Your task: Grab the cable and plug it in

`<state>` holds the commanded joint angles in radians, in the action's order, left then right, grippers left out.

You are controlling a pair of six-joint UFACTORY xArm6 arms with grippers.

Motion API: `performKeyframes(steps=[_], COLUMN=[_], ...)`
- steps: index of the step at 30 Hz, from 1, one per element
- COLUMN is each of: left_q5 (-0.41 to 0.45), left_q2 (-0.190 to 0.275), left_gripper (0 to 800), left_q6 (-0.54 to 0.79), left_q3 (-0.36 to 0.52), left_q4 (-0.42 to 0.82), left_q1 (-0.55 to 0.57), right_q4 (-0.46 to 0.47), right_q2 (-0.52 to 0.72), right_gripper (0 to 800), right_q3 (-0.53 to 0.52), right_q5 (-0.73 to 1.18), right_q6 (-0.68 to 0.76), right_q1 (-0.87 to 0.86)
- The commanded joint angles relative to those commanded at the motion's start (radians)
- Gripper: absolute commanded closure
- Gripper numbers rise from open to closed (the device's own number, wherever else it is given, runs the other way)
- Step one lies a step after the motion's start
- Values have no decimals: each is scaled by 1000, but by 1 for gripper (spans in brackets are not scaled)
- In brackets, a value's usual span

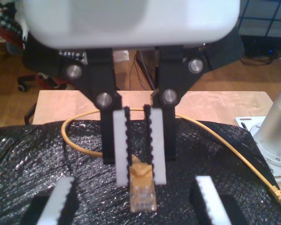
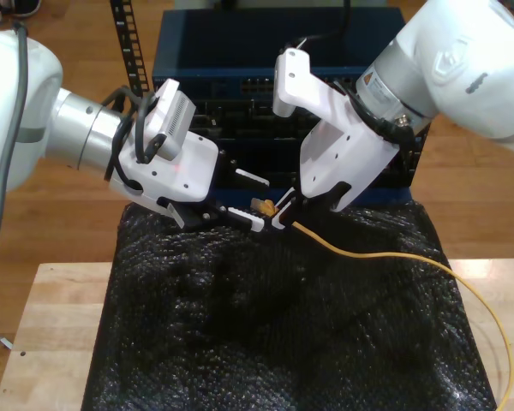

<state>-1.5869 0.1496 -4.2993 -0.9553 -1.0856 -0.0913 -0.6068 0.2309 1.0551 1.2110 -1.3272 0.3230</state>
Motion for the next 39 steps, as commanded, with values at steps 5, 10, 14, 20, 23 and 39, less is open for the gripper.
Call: performKeyframes(steps=[5, 10, 14, 20, 23, 39], left_q5=[2, 3, 3, 3, 2, -3], left_q2=[-2, -5, -9, -11, -11, -11], left_gripper=[315, 357, 406, 431, 431, 468], left_q6=[0, -2, -2, -3, -2, -3], left_q3=[0, 2, 2, 2, 2, -2], left_q4=[-2, -2, -2, -2, -3, -6], left_q1=[-11, -11, -11, -11, -11, -18], right_q4=[0, 0, 0, 0, 0, 0], right_q2=[0, 0, 0, 0, -2, -2], right_gripper=[786, 784, 784, 784, 783, 781], right_q3=[0, 2, 2, 2, 2, 0], right_q5=[-2, -2, -2, -2, -2, -2], right_q6=[0, 0, 0, 0, 0, 2], right_q1=[0, 2, 2, 2, 2, 2])
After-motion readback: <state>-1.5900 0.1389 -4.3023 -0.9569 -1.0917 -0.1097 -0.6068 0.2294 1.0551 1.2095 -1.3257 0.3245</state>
